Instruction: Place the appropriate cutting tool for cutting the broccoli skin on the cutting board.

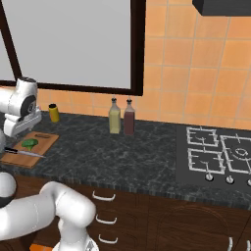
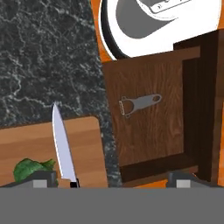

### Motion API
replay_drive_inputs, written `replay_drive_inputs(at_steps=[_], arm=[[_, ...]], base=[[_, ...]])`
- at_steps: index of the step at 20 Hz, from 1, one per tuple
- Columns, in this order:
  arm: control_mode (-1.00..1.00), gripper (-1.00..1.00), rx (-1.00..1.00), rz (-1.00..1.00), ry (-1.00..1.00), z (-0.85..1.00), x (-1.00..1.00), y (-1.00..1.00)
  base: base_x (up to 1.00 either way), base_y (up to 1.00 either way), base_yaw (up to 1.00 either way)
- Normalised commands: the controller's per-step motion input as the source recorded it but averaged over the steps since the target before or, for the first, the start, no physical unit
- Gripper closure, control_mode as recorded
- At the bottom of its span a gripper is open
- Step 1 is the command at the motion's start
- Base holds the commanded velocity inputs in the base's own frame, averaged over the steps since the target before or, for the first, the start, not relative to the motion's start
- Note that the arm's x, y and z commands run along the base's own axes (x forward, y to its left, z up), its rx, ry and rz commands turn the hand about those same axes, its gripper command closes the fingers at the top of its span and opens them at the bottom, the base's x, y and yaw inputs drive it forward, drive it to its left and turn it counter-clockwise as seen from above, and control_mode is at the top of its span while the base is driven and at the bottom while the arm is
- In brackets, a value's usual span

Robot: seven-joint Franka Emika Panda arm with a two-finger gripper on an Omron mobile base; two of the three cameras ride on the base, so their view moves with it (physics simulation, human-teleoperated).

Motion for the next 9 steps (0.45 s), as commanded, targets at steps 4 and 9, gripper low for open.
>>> replay_drive_inputs(at_steps=[4, 9], arm=[[-1.00, -1.00, 0.22, 0.00, 0.04, 0.12, 0.11, -1.00], [-1.00, -1.00, 0.25, 0.00, 0.01, 0.04, 0.07, -1.00]], base=[[0.00, 0.00, 0.00], [0.00, 0.00, 0.00]])
